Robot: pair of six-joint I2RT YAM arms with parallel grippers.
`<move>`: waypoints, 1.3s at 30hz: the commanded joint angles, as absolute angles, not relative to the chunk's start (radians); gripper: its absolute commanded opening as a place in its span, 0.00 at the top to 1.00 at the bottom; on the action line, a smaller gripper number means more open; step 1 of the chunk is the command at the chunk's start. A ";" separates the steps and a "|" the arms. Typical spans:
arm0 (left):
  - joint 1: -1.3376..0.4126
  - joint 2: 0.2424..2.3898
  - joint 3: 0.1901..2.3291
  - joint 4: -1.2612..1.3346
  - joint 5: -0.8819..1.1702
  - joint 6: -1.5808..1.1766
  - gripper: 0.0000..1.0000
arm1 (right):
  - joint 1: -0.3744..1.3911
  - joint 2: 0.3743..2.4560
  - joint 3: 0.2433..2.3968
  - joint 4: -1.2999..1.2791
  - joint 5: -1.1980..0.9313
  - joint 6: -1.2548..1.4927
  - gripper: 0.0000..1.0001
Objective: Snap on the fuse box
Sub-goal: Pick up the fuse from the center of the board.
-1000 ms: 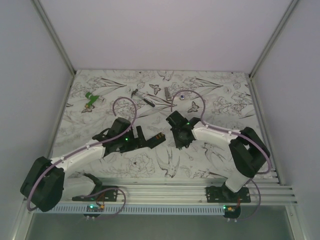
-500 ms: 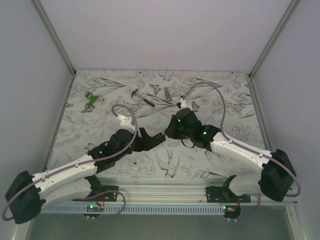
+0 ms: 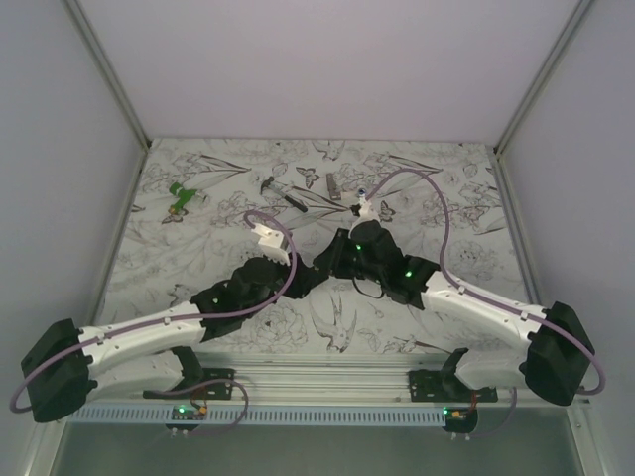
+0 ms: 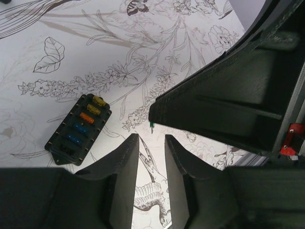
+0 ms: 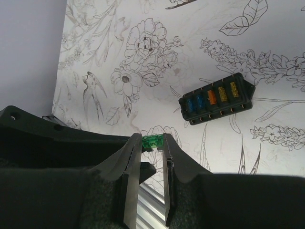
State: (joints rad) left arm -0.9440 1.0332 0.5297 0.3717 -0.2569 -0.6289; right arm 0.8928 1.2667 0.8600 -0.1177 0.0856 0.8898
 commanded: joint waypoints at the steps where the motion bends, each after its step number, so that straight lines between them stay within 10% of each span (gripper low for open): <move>1: -0.957 1.055 0.570 0.440 -0.267 -0.584 0.69 | 0.909 1.246 0.850 -0.065 0.086 0.925 0.82; 24: -0.954 1.074 0.563 0.434 -0.334 -0.563 1.00 | 0.926 1.242 0.809 -0.006 0.057 0.912 0.74; 39: -0.720 0.926 0.547 0.330 0.296 -0.387 1.00 | 0.662 1.042 0.868 -0.131 -0.565 0.189 0.53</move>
